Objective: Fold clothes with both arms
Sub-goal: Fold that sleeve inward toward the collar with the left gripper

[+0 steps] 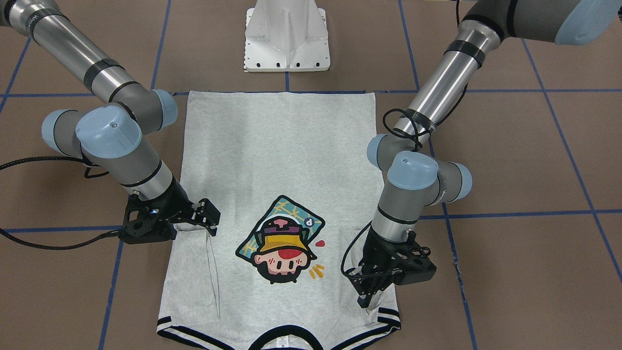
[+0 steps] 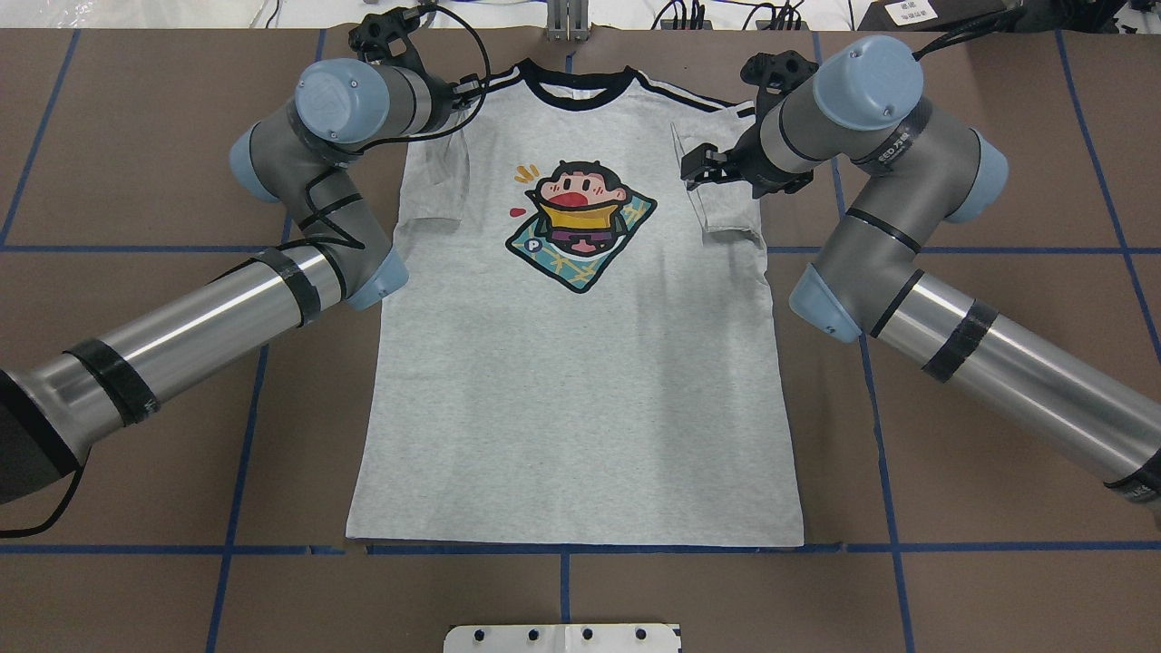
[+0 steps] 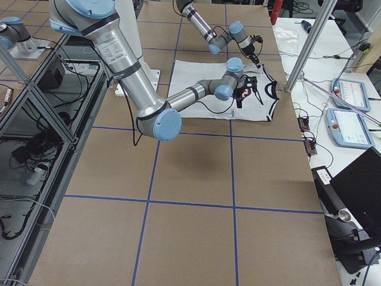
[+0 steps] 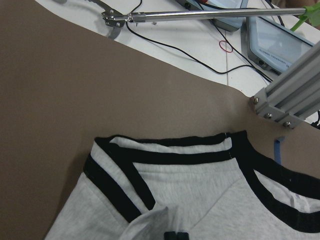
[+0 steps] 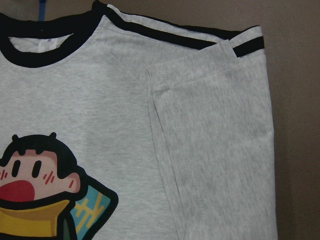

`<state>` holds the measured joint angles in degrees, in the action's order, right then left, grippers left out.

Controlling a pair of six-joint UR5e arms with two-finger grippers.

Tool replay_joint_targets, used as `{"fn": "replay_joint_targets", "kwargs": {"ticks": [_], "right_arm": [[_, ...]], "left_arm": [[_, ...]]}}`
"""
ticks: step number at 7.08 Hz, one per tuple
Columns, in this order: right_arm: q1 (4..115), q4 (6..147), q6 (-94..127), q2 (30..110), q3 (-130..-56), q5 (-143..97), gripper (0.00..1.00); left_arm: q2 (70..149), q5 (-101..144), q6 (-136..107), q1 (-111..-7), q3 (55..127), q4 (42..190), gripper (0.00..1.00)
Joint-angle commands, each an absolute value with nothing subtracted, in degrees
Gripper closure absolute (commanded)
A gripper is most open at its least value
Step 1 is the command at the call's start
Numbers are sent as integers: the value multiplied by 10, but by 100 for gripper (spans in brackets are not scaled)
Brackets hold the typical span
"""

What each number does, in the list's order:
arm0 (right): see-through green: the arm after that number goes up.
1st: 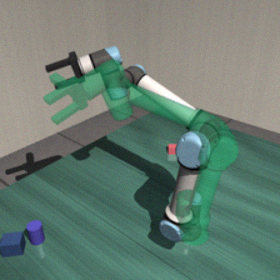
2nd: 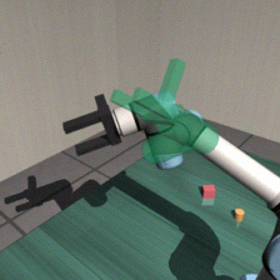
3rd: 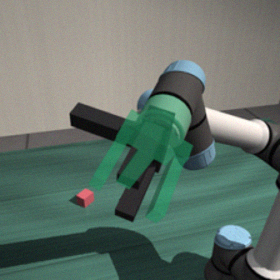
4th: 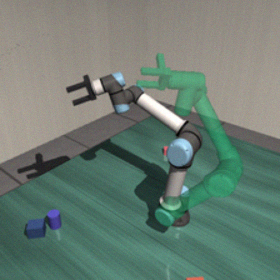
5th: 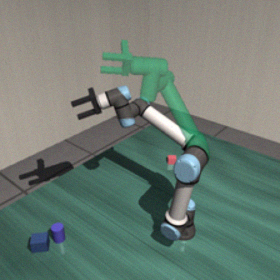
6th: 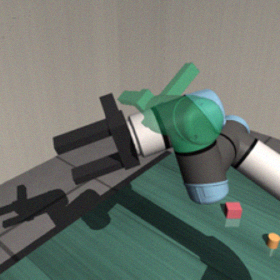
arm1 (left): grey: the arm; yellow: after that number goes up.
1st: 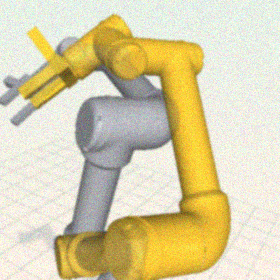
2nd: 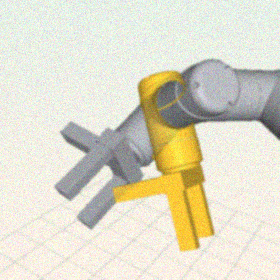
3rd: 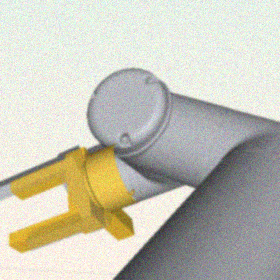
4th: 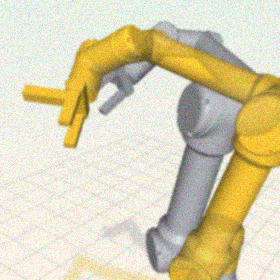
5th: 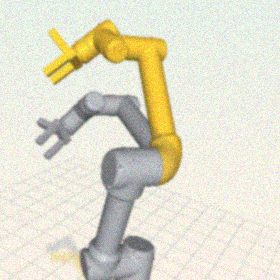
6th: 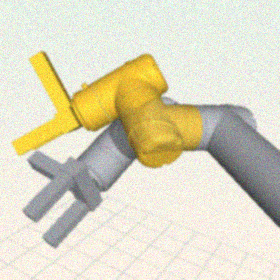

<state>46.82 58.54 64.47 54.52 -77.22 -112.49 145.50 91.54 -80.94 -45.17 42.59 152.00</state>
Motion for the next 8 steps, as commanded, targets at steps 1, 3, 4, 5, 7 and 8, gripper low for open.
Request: {"fn": "replay_joint_targets", "kwargs": {"ticks": [1,3,4,5,7,8], "right_arm": [[465,585,645,548,-779,-1117,0],[462,585,646,548,-780,-1114,0],[463,588,647,549,-798,-1114,0],[456,593,677,586,-848,-1107,0],[364,647,791,711,-1032,-1011,0],[312,726,861,730,-1095,-960,0]], "left_arm": [[1476,918,-816,-441,435,1520,50],[1472,918,-830,-438,443,1520,28],[1470,918,-828,-438,453,1518,28],[1427,929,-826,-438,514,1516,28],[1314,994,-825,-438,725,1430,28],[1265,1016,-824,-434,826,1373,28]]}}
